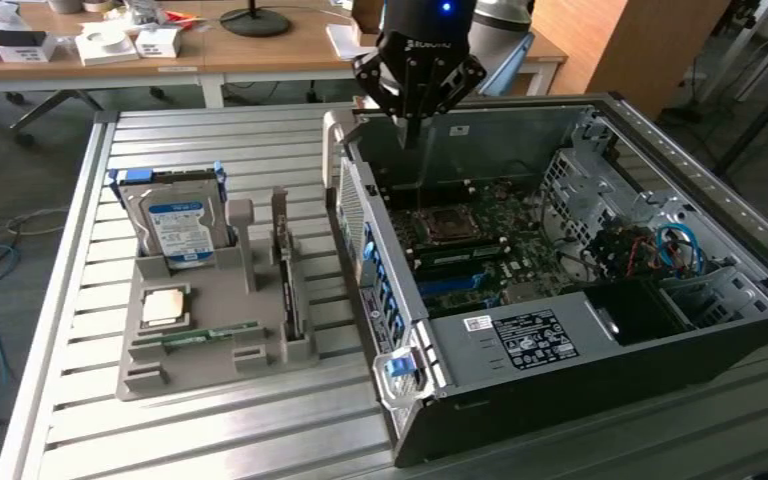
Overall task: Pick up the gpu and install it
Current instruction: 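Reach for the gpu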
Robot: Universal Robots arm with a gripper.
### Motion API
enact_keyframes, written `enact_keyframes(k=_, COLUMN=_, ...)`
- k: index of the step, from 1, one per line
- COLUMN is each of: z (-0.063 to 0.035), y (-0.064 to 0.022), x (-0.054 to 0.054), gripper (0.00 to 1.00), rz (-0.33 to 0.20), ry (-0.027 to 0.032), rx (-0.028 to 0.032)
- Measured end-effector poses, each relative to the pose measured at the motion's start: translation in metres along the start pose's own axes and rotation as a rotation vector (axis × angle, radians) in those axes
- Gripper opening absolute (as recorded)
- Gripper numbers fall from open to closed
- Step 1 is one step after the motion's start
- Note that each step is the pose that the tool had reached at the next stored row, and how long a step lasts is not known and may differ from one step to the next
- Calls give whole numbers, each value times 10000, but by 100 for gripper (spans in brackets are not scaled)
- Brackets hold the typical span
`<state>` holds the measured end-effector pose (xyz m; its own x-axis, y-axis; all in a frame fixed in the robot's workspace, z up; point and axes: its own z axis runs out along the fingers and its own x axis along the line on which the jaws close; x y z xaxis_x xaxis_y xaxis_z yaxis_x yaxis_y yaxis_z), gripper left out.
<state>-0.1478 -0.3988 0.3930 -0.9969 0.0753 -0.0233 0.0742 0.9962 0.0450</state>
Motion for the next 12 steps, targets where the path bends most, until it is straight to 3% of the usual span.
enact_keyframes(k=12, z=0, y=-13, x=172, gripper=11, rz=0, ry=0, rx=0)
